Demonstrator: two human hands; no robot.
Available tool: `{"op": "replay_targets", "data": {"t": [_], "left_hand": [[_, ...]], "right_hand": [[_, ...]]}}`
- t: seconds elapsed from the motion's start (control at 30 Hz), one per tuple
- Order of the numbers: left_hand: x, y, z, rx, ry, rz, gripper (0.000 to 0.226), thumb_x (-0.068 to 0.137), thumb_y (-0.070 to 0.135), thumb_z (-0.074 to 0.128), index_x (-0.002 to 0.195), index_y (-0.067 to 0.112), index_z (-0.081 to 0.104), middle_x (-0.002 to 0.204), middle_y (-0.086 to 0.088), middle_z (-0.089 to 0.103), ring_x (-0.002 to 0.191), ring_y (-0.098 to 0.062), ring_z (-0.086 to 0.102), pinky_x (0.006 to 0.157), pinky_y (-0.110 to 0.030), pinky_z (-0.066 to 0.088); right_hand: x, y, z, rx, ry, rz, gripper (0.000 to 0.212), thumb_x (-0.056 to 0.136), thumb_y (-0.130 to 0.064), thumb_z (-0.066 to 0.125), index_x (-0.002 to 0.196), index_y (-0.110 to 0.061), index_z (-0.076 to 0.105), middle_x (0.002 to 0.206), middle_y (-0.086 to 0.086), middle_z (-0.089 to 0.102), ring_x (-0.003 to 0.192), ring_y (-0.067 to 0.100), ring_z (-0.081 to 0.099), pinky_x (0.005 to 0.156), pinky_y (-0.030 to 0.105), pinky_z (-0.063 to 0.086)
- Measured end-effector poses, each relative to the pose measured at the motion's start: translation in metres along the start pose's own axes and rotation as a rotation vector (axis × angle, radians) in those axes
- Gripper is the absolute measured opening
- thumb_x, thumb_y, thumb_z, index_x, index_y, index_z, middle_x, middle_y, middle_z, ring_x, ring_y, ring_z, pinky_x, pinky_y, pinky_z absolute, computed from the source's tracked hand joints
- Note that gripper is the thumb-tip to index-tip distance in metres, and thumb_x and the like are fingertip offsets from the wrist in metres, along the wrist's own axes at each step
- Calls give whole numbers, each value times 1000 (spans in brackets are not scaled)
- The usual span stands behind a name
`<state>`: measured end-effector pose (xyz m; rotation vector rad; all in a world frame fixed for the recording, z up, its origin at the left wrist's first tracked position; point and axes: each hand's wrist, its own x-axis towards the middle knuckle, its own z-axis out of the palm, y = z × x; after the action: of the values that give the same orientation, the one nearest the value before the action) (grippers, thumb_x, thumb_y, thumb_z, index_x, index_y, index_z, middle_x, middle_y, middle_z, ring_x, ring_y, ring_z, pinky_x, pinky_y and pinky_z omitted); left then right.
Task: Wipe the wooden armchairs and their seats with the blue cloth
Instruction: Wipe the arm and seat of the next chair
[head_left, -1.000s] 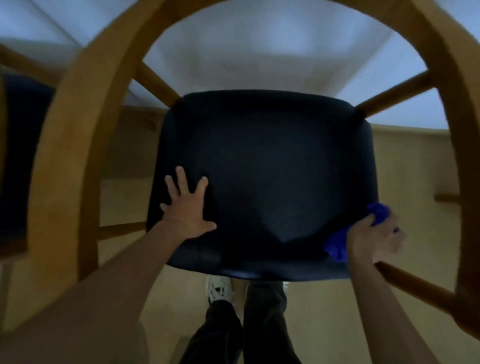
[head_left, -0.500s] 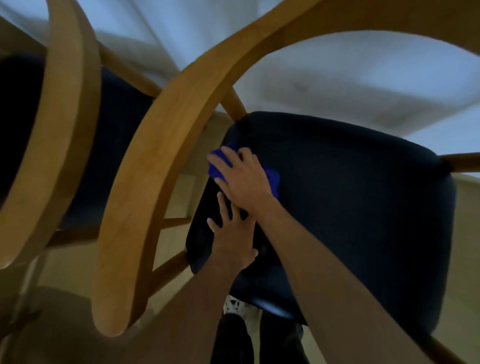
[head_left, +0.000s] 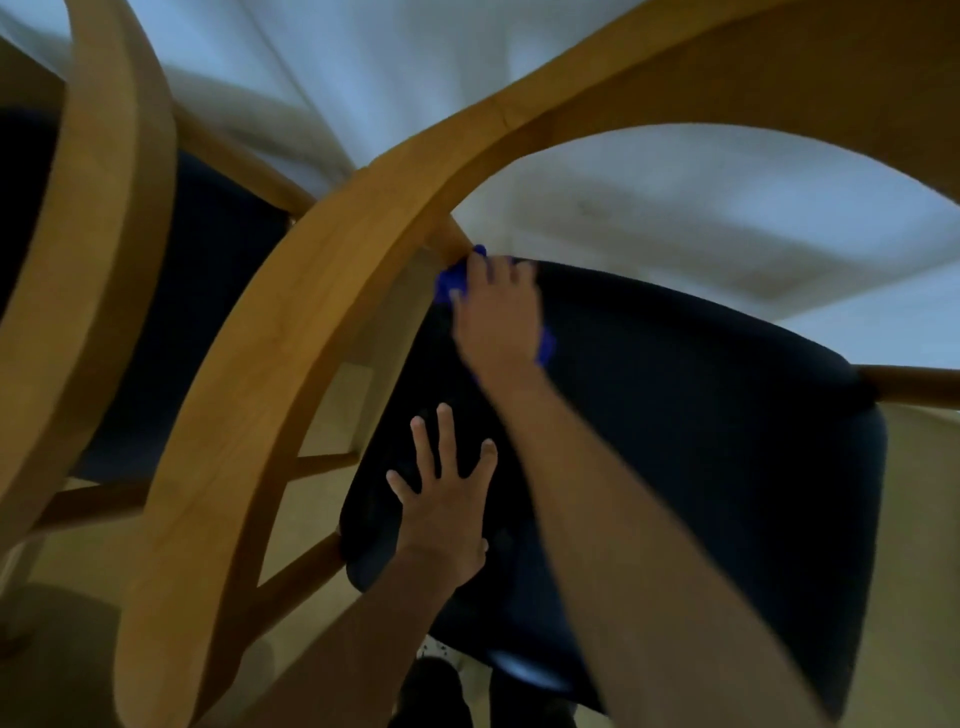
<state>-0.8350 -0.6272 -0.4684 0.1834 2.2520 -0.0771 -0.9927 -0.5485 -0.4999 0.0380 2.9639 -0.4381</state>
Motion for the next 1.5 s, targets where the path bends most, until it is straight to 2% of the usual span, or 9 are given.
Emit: {"op": "replay_targets", "data": {"t": [0.17,0.37,0.53,0.77,0.9,1.03,1.17,1.33,1.5], "left_hand": [[-2,-1,-4,-19,-18,0,102,83,36,70,149,30,-8,141,-15,-49,131,-44,-39,108,-70,14],[-6,-3,-8,-41,-4,19,103,82,35,71,149,30,-8,140,-16,-50,131,-45,-39,107,-70,16],[-6,-6,-8,-84,-3,50,104,81,31,72,149,30,-6,140,-15,-51,131,-45,-39,107,-71,15],[-18,-21,-34,-179,-128,116,86,87,18,62,151,32,6,153,-9,-33,141,-38,-25,112,-62,14],[-49,-16,-42,-198,-169,169,75,92,27,55,152,25,9,159,-8,-14,146,-32,-10,115,-57,17],[-81,-11,-46,-264,-179,211,70,92,33,53,150,20,15,155,-10,17,140,-30,20,109,-46,32],[-111,3,-68,-401,-235,241,66,92,39,56,147,16,28,144,-9,40,126,-24,44,101,-33,41],[-161,34,-115,-489,-195,406,46,83,44,66,122,22,55,116,0,62,101,-15,59,91,-34,49],[-218,48,-175,-470,-35,570,30,83,39,69,105,23,56,98,3,63,88,-14,60,81,-30,49]], "right_hand": [[-23,43,-11,-121,-8,-230,56,85,-21,63,138,-19,43,138,11,45,113,37,45,87,46,41],[-110,146,-33,-52,62,174,45,91,-31,60,134,-24,51,134,18,43,103,45,44,77,56,44],[-171,138,-32,42,96,478,51,89,-29,61,137,-18,46,134,25,37,102,48,43,75,59,46],[-294,74,-16,0,-274,343,67,67,-24,83,128,-16,57,119,24,54,86,41,60,56,47,54],[-291,71,-39,9,-414,335,57,95,-30,51,147,-28,27,143,11,30,117,30,46,87,40,50],[-290,76,-67,203,-586,278,54,91,-19,51,139,-31,30,135,3,32,106,25,53,87,38,48],[-301,58,-109,451,-449,385,67,80,-2,56,137,-24,30,128,2,34,88,21,53,66,28,42],[-297,34,-186,632,-224,408,59,78,-11,66,130,-22,42,123,0,36,84,6,46,64,15,38],[-298,15,-269,730,-54,352,62,76,-13,74,130,-22,44,120,-3,42,96,6,47,72,8,39]]}}
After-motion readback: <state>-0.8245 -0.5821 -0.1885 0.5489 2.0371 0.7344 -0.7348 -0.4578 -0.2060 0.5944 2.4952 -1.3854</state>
